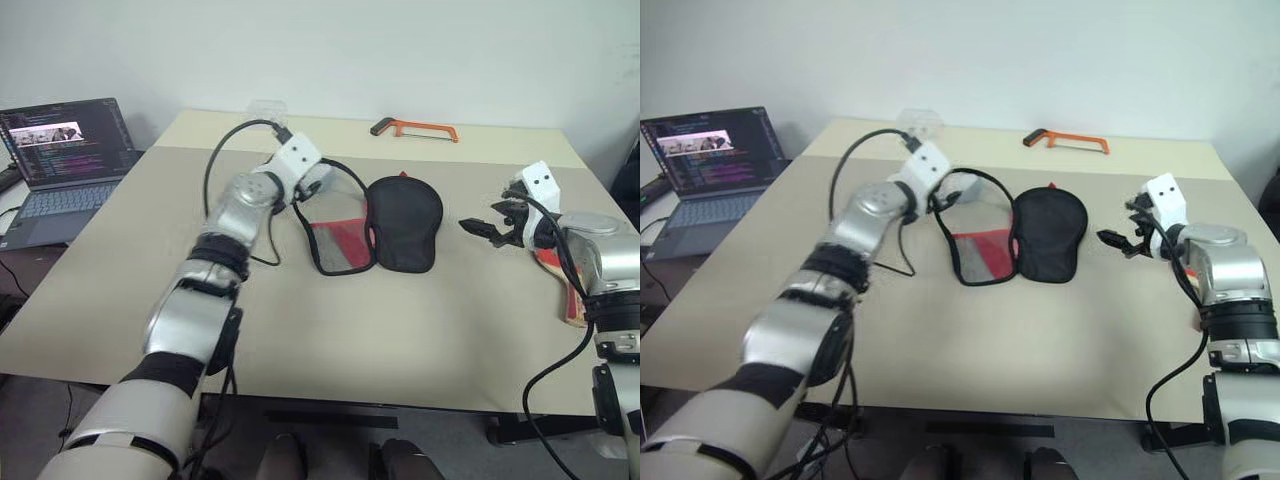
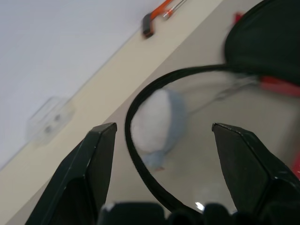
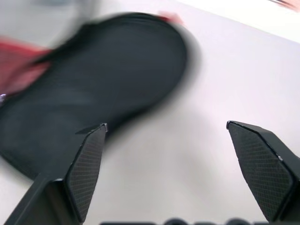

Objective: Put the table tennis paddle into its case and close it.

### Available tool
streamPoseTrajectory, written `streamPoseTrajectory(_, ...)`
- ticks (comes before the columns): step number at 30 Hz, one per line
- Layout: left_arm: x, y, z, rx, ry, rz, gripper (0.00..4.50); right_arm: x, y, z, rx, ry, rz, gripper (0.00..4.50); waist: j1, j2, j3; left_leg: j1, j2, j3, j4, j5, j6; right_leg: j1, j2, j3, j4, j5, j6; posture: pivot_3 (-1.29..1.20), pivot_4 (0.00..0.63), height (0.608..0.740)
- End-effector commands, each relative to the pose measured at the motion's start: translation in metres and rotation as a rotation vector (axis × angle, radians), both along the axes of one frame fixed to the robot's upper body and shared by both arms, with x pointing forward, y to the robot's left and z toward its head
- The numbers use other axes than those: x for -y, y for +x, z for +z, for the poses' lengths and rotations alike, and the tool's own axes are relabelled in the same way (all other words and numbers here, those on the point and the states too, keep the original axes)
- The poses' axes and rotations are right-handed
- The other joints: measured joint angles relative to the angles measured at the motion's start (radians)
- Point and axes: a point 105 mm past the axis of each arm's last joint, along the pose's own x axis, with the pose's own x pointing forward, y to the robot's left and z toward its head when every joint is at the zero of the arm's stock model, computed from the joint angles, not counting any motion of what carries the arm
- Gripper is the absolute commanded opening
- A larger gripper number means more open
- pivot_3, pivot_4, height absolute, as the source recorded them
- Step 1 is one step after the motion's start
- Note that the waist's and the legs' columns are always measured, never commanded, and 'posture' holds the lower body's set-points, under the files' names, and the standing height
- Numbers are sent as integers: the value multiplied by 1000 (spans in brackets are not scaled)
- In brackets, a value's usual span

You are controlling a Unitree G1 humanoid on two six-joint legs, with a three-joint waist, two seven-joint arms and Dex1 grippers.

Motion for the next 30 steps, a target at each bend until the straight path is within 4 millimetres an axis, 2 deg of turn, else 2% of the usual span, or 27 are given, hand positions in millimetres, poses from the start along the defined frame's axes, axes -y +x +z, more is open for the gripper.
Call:
streamPoseTrajectory(1,2,-36,15,-42,-69,-200,3521,42,-2,15,79,-99,-288,4500,0,0,0,0,0,0,0,0,0,0,0,0,1,0,0,0,150,740)
streamPoseTrajectory(6,-14,-82,6,-123,-111,-356,3521,78,-21,9,80,-20,-579,4500,3,0,0,0,0,-1,2,0,1,-1,0,0,6,-1,-2,0,150,740)
streamPoseTrajectory(12,-17,-120,-4,-209,-132,-457,3521,106,-45,-10,25,44,-850,4500,-1,0,0,3,-1,-2,3,2,5,-1,0,0,13,-2,-2,0,150,740)
streamPoseTrajectory(16,-15,-124,-7,-221,-149,-448,3521,108,-53,-29,-69,118,-925,4500,-3,0,0,5,-1,-2,3,2,6,1,1,0,14,-2,-2,0,150,740)
streamPoseTrajectory(22,-14,-126,-11,-228,-165,-438,3521,109,-65,-51,-194,130,-952,4500,-10,1,0,5,-1,-1,1,2,6,0,1,1,13,-2,-3,0,150,740)
streamPoseTrajectory(26,-14,-129,-15,-238,-172,-436,3521,106,-71,-72,-303,136,-924,4500,-12,1,0,5,0,-1,0,2,6,0,1,1,13,-2,-3,0,150,740)
streamPoseTrajectory(30,-11,-129,-17,-241,-174,-435,3521,103,-73,-82,-337,164,-906,4500,-15,1,0,6,0,-1,0,2,6,0,1,1,13,-2,-3,0,150,740)
